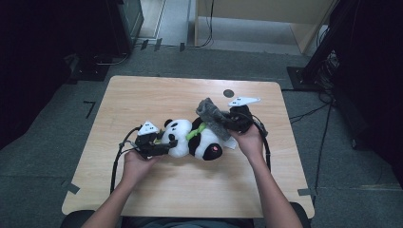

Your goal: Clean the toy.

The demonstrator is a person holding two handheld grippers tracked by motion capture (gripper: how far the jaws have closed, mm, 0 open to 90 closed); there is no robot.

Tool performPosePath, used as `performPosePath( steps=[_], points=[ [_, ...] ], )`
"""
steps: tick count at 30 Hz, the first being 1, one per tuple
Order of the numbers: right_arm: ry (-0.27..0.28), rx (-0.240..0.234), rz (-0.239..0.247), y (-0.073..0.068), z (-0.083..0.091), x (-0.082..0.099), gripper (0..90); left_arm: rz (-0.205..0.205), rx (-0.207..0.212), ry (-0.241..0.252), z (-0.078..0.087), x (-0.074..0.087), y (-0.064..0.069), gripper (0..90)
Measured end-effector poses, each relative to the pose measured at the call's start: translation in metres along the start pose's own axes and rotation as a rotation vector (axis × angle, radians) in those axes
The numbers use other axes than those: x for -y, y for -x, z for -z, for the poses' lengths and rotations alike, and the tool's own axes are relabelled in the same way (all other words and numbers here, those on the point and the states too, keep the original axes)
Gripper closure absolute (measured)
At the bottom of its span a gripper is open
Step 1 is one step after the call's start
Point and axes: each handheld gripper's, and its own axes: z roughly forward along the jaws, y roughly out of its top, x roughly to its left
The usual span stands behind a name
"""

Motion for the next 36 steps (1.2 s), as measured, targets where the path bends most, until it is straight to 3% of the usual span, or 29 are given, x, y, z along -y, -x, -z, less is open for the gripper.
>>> performPosePath(
  steps=[7,13,17,26,31,36],
  points=[
    [0.004,0.0,-0.055,0.015,0.007,0.01,79.2,0.003,0.01,-0.009,0.0,-0.001,-0.002,38.9],
    [-0.047,0.064,-0.056,0.022,0.012,0.019,80.5,0.014,0.02,-0.009,0.0,-0.002,-0.004,38.7],
    [-0.043,0.038,-0.112,0.03,0.013,0.026,80.7,0.012,0.022,-0.007,0.0,-0.001,-0.004,38.7],
    [-0.078,0.08,-0.125,0.038,0.015,0.031,80.8,0.006,0.024,-0.005,0.0,-0.001,-0.005,38.5],
    [-0.013,0.079,-0.124,0.036,0.033,0.023,80.8,0.015,0.025,-0.004,0.0,-0.001,-0.004,38.0],
    [0.069,0.052,-0.097,0.021,0.051,0.006,80.8,0.012,0.019,-0.007,0.0,-0.002,-0.003,38.1]
  ],
)
